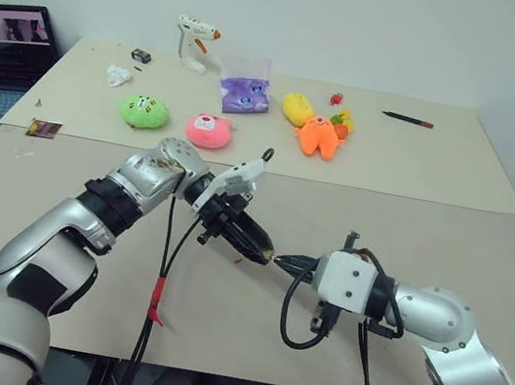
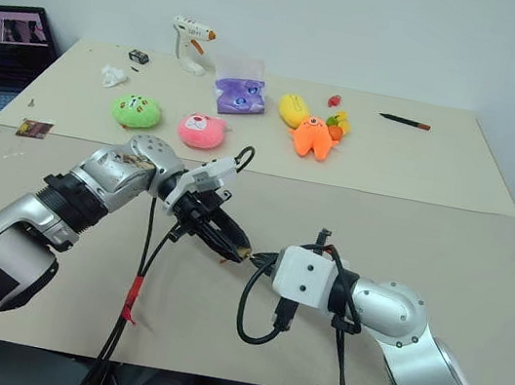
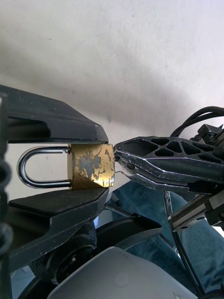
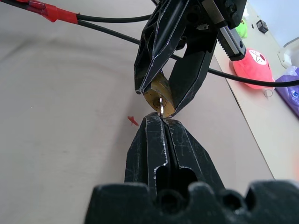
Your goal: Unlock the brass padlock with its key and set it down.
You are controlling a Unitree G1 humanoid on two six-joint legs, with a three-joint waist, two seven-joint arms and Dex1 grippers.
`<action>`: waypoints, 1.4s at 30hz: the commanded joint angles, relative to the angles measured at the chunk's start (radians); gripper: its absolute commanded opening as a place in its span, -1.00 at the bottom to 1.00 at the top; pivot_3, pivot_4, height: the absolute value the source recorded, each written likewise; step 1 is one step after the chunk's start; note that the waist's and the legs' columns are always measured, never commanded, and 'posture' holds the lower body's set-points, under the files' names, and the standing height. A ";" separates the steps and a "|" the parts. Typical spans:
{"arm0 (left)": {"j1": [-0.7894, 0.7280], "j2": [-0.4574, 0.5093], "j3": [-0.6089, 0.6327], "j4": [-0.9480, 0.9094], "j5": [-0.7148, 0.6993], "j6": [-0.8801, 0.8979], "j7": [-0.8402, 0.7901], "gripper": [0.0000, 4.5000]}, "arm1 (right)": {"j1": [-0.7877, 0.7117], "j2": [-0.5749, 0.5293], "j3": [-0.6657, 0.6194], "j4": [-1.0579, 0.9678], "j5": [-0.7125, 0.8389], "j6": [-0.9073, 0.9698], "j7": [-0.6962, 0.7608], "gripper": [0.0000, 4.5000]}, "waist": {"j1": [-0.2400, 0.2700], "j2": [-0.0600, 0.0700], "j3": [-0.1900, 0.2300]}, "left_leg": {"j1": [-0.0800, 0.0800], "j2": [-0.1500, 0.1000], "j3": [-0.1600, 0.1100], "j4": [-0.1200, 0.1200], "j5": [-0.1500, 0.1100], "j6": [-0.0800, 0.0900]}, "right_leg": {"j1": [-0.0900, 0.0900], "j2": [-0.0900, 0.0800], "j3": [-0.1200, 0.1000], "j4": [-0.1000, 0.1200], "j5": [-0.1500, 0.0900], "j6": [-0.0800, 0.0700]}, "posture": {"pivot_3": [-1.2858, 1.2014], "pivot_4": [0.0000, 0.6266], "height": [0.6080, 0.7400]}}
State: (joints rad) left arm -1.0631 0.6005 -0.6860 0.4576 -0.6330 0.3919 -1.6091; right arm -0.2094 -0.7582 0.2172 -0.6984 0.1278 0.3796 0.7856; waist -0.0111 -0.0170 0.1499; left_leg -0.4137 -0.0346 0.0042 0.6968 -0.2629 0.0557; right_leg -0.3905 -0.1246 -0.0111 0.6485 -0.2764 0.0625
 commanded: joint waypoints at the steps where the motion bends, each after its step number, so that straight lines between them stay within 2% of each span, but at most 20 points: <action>1: -0.021 0.003 0.012 -0.009 -0.022 -0.005 -0.005 -0.64 | -0.015 -0.002 -0.048 -0.020 -0.001 -0.010 -0.006 -0.99 | 0.000 0.000 0.000 | 0.000 0.000 0.000 0.000 0.000 0.000 | 0.000 0.000 0.000 0.000 0.000 0.000 | 0.03 -0.52 0.97; 3: -0.019 0.003 0.013 -0.012 -0.024 -0.002 -0.005 -0.64 | -0.016 -0.006 -0.056 -0.010 -0.005 -0.022 -0.006 -0.99 | 0.000 0.000 0.000 | 0.000 0.000 0.000 0.000 0.000 0.000 | 0.000 0.000 0.000 0.000 0.000 0.000 | 0.03 -0.52 0.97; 4: -0.018 0.003 0.014 -0.013 -0.025 0.000 -0.005 -0.64 | -0.016 -0.008 -0.060 -0.008 -0.001 -0.023 -0.002 -0.74 | 0.000 0.000 0.000 | 0.000 0.000 0.000 0.000 0.000 0.000 | 0.000 0.000 0.000 0.000 0.000 0.000 | 0.03 -0.52 0.97; 7: -0.018 0.004 0.013 -0.015 -0.025 -0.001 -0.005 -0.64 | -0.018 -0.013 -0.069 -0.003 -0.013 -0.042 0.000 -0.36 | 0.000 0.000 0.000 | 0.000 0.000 0.000 0.000 0.000 0.000 | 0.000 0.000 0.000 0.000 0.000 0.000 | 0.03 -0.52 0.97; 10: -0.021 -0.004 0.024 -0.014 -0.031 0.017 -0.005 -0.64 | -0.016 -0.024 -0.067 -0.002 -0.031 -0.071 0.011 0.13 | 0.000 0.000 0.000 | 0.000 0.000 0.000 0.000 0.000 0.000 | 0.000 0.000 0.000 0.000 0.000 0.000 | 0.03 -0.52 0.97; 14: -0.035 -0.015 0.033 -0.001 -0.051 0.039 -0.005 -0.64 | -0.002 -0.032 -0.059 -0.003 -0.031 -0.082 0.032 0.13 | 0.000 0.000 0.000 | 0.000 0.000 0.000 0.000 0.000 0.000 | 0.000 0.000 0.000 0.000 0.000 0.000 | 0.03 -0.52 0.97; 17: -0.052 -0.035 0.029 0.071 -0.049 0.032 -0.005 -0.64 | -0.007 -0.025 -0.043 -0.002 -0.031 -0.081 0.040 0.13 | 0.000 0.000 0.000 | 0.000 0.000 0.000 0.000 0.000 0.000 | 0.000 0.000 0.000 0.000 0.000 0.000 | 0.03 -0.52 0.97; 20: -0.074 -0.067 0.035 0.154 -0.101 0.108 -0.005 -0.64 | -0.013 -0.013 -0.022 -0.007 -0.040 -0.090 0.044 0.13 | 0.000 0.000 0.000 | 0.000 0.000 0.000 0.000 0.000 0.000 | 0.000 0.000 0.000 0.000 0.000 0.000 | 0.03 -0.52 0.97; 23: -0.066 -0.040 -0.016 0.120 -0.152 0.129 -0.005 -0.64 | -0.015 -0.006 -0.021 -0.009 -0.044 -0.094 0.046 0.13 | -0.001 0.000 0.000 | 0.000 0.000 0.000 0.000 0.000 0.000 | 0.000 0.000 0.000 0.001 0.000 0.000 | 0.03 -0.52 0.97; 30: -0.047 -0.022 -0.093 0.132 -0.169 0.109 -0.005 -0.64 | -0.030 0.003 -0.042 -0.019 -0.042 -0.105 0.041 0.13 | -0.001 0.000 0.000 | 0.000 0.000 0.000 0.001 0.000 0.000 | 0.000 0.000 0.000 0.000 0.000 0.000 | 0.03 -0.52 0.97; 42: -0.057 -0.034 -0.123 0.140 -0.182 0.103 -0.005 -0.64 | -0.031 0.010 -0.033 -0.024 -0.019 -0.113 0.069 0.13 | -0.001 0.000 0.000 | 0.000 0.000 0.000 0.001 0.000 0.000 | 0.000 0.000 0.000 0.000 0.000 0.000 | 0.03 -0.52 0.97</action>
State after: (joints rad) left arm -1.1002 0.5662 -0.8108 0.6040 -0.7881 0.4999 -1.6090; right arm -0.2326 -0.7516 0.1962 -0.6881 0.0951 0.2943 0.8493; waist -0.0120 -0.0171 0.1499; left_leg -0.4139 -0.0348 0.0042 0.6973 -0.2630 0.0558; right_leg -0.3905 -0.1245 -0.0110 0.6490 -0.2765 0.0626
